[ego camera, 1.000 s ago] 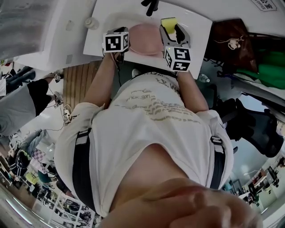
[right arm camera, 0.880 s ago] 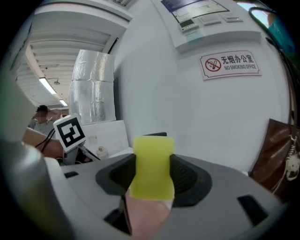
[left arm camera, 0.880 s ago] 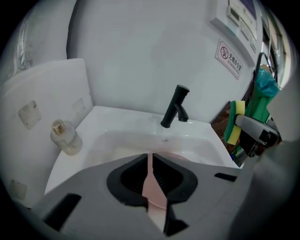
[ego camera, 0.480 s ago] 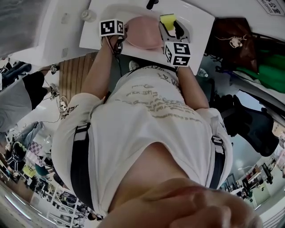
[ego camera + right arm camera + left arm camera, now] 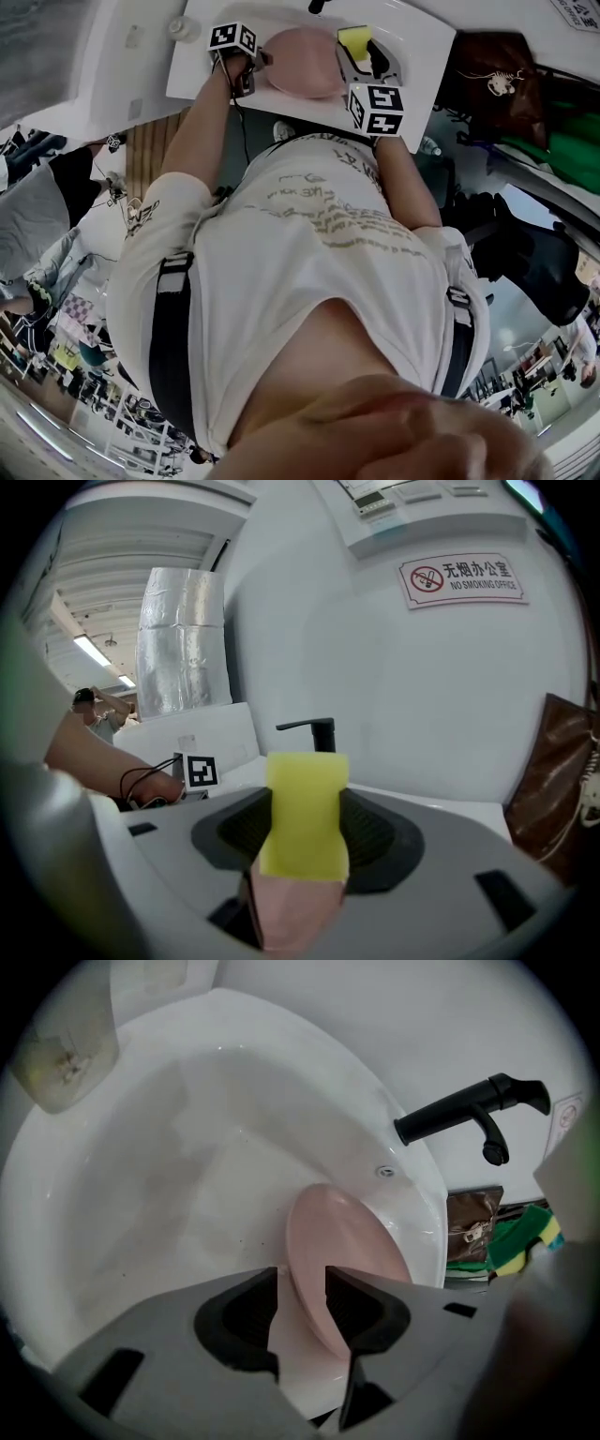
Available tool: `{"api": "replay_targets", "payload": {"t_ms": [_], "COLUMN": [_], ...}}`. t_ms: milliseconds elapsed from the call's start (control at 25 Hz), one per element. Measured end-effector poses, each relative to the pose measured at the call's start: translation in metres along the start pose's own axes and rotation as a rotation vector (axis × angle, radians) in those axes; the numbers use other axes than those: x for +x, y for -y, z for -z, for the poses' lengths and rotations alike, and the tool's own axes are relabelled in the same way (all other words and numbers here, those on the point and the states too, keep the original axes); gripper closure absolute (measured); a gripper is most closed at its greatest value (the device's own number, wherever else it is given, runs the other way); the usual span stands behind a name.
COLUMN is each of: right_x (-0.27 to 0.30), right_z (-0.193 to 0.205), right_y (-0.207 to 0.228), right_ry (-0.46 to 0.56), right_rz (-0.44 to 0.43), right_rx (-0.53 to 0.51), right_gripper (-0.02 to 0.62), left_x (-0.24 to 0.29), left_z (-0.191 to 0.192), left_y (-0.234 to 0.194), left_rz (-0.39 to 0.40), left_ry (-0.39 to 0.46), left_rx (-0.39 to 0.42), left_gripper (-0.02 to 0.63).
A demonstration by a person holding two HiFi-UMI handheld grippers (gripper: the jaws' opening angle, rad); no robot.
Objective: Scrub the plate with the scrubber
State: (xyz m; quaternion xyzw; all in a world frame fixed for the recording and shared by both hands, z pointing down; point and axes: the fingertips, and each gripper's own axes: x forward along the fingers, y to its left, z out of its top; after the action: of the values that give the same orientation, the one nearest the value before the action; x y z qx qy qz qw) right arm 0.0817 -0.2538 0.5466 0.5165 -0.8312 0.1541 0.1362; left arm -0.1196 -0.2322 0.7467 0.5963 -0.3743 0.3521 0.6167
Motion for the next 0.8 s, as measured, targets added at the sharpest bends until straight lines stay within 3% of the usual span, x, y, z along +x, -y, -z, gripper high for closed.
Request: {"api": "replay_targets", "payload": {"t_ms": [200, 320, 400, 800], "right_x": [0.0, -0.002, -0.002, 0.006], "right_z": [0.0, 0.0, 0.0, 0.011], "right_y": [0.003, 0.007, 0.009, 0.001], "right_ry": [-0.003, -0.009, -0.017, -0.081], "right_rz": [0.01, 0.022, 0.028, -0.001], "right_rx": [0.001, 0.017, 0.036, 0.046], "right_gripper": [0.364, 0.362, 0.36, 0.36], "left_x": [0.011, 0.012, 0.012, 0.001], "left_z": [0.003, 0.007, 0.009, 0.008], "left_y": [0.005, 0.003, 0.003, 0.011], "left_rz": [0.09, 0.087, 0.092, 0.203], "left_ry": [-0.074, -0.121, -0.135, -0.033], "left_rx": [-0.096, -0.112, -0.108, -0.223], "left_gripper": [0.446, 0.534, 0.534, 0.558]}}
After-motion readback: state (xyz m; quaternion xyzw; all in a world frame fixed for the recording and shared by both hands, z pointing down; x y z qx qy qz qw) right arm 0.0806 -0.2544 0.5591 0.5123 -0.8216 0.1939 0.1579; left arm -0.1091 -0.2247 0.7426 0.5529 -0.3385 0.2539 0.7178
